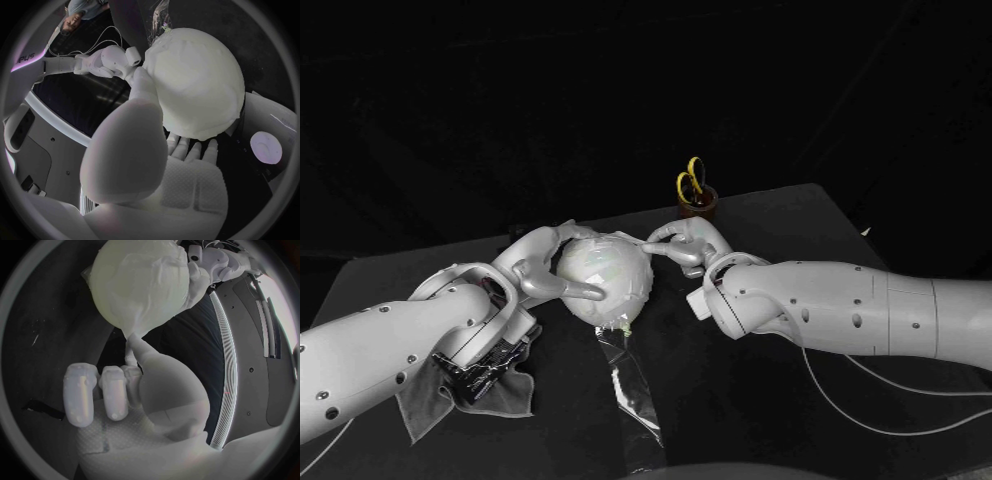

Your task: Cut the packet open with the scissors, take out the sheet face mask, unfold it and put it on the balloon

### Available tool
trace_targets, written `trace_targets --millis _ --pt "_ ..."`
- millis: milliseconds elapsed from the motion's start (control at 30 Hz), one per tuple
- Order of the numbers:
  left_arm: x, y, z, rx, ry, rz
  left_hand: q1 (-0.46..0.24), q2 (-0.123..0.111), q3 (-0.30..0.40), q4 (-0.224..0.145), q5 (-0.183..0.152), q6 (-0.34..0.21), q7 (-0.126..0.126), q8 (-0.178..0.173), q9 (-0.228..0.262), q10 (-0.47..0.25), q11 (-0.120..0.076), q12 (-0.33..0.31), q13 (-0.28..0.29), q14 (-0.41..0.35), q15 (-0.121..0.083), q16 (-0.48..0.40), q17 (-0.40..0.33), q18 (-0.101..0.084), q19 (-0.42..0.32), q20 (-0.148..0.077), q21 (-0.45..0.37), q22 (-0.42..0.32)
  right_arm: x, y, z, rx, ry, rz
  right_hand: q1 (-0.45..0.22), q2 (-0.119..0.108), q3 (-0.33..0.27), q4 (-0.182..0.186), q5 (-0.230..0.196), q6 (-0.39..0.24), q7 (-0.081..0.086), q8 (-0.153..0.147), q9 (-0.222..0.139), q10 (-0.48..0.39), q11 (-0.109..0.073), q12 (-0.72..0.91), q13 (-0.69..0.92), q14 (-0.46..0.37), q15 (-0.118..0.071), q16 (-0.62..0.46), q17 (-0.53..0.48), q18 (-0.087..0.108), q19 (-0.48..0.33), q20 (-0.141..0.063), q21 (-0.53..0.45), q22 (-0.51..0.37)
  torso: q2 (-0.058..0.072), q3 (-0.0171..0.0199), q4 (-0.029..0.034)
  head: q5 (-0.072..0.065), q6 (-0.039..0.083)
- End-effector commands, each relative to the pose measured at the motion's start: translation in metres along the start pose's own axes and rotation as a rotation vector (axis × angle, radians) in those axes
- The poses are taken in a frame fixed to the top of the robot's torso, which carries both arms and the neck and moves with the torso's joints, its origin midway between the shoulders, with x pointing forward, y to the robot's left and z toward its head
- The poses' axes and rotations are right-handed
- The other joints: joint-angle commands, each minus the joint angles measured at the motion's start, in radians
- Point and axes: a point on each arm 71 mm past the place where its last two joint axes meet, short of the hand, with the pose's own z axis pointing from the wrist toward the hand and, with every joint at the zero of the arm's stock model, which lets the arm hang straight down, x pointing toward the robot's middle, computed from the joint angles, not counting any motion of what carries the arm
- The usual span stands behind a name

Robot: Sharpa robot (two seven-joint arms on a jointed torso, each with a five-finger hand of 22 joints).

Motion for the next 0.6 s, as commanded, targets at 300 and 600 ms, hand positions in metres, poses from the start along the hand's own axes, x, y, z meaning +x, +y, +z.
trace_targets --millis 300,600 --pt "0.002 0.002 -0.001 -0.01 0.018 -0.005 0.01 -0.001 0.005 0.002 0.003 0.006 -0.001 0.004 0.001 0.006 0.002 0.001 0.001 -0.002 -0.002 -0.006 -0.001 0.016 -0.005 0.002 -0.003 -0.001 0.001 -0.005 0.003 0.036 0.082 0.014 -0.14 -0.074 -0.001 -0.009 0.001 -0.12 0.093 -0.237 0.078 0.121 0.041 -0.077 0.215 0.117 0.049 0.003 0.264 0.014 -0.01 0.039 -0.084 0.199 0.0 0.0002 -0.0006 0.007 0.005" --pt "0.003 0.0 -0.002 0.011 0.014 -0.035 0.007 -0.004 -0.007 0.002 0.003 0.0 0.0 -0.004 -0.003 0.003 0.004 -0.002 0.0 -0.001 0.0 -0.006 -0.001 0.017 -0.006 0.002 -0.004 -0.002 -0.009 -0.009 0.0 0.041 0.082 0.009 -0.175 -0.165 -0.083 -0.011 0.001 -0.159 0.119 -0.316 0.003 0.085 0.071 -0.166 0.176 0.117 0.076 0.003 0.264 0.023 -0.035 0.07 -0.123 0.187 0.0 0.0003 -0.0008 0.02 0.011"
